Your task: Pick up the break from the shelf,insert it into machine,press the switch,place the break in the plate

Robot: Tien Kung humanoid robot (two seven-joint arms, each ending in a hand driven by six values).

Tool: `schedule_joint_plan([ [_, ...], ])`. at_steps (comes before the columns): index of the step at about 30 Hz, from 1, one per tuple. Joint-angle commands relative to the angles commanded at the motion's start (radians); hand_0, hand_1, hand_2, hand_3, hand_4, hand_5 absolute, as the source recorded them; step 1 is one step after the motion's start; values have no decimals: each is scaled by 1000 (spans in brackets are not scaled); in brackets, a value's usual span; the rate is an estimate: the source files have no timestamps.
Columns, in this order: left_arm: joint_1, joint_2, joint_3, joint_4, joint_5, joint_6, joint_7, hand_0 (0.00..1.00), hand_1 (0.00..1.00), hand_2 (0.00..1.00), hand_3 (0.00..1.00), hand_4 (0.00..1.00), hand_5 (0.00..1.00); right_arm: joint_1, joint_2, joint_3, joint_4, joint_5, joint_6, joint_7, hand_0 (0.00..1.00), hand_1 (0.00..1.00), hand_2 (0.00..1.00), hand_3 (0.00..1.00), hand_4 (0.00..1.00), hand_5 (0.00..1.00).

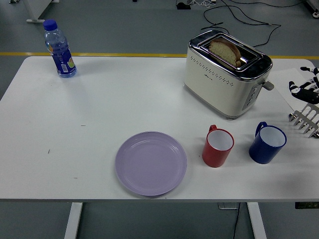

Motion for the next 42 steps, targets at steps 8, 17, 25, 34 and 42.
schedule_joint_plan([
  [8, -6, 1, 10, 0, -14, 0, -1, 650, 569, 601, 603, 308, 972, 81, 13, -42, 40, 16, -15, 16, 859, 810, 942, 964, 780, 483],
  [17, -11, 2, 20, 0, -27, 2, -2, 650, 569, 600, 602, 308, 972, 275, 63, -159, -2, -15, 40, -14, 864, 810, 908, 908, 770, 429],
  [25, -16, 5, 35, 0, -49, 6, -3, 650, 569, 597, 603, 308, 971, 460, 143, -280, -120, -77, 149, -92, 853, 807, 891, 898, 764, 371],
  [34, -18, 7, 45, 0, -57, 7, -3, 652, 570, 597, 603, 309, 970, 602, 257, -381, -264, -126, 238, -173, 829, 789, 864, 895, 758, 356],
  [42, -18, 9, 50, 0, -63, 10, -4, 651, 568, 595, 603, 310, 968, 662, 333, -422, -380, -180, 273, -212, 786, 751, 805, 883, 751, 330],
])
